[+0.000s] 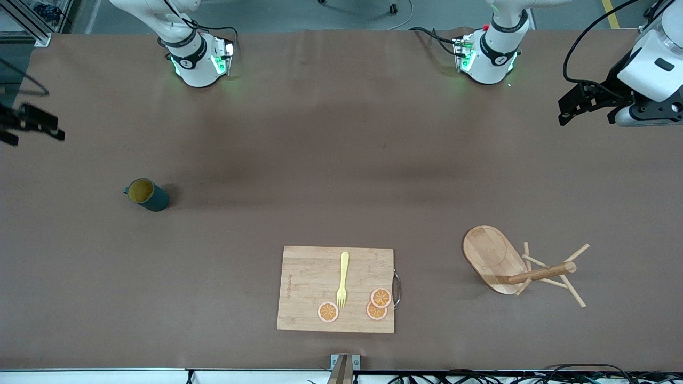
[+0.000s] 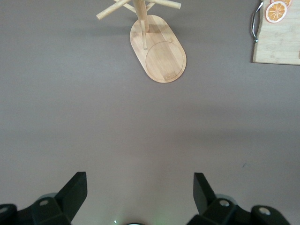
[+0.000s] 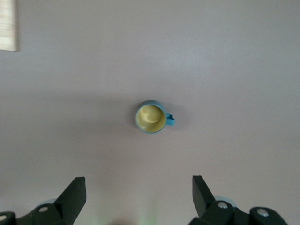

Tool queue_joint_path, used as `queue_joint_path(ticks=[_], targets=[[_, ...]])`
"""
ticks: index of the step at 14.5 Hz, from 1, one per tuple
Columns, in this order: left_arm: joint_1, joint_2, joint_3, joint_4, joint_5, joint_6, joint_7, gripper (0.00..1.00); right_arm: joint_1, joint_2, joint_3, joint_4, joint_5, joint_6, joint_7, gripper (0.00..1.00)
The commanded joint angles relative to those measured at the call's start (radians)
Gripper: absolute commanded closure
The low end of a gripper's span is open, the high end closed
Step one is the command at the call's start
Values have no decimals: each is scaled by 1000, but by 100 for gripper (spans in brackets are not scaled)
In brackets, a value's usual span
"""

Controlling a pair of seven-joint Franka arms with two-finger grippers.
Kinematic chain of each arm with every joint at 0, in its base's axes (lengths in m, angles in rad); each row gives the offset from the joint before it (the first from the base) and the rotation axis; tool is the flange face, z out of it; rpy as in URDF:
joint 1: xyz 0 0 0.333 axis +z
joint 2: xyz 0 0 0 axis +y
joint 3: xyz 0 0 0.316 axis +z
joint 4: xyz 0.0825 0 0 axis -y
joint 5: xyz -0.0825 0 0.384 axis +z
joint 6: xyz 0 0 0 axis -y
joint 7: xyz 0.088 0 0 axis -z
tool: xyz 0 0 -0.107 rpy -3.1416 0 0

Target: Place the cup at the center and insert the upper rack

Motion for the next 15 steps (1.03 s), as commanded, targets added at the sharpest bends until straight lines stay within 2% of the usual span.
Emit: queue_joint_path(ticks=[1,3,8,10,15], targets=[[5,4,-2,15,-6,-18,7,0,-55,120,9,13,16,54,-2,0],[5,7,-2,12,-6,-15,5,0,-58,132,11,-113,16,178,-7,0],[3,20,-2,10,-6,-13,5,0,-50,155,15,-448,17,602,-224,0],[2,21,-4,10,-6,-13,5,0,-49,177,17,-517,17,722,-247,0],[3,17,-7,-5,-6,-15,5,0,-58,212,17,-580,17,792,-294,2]])
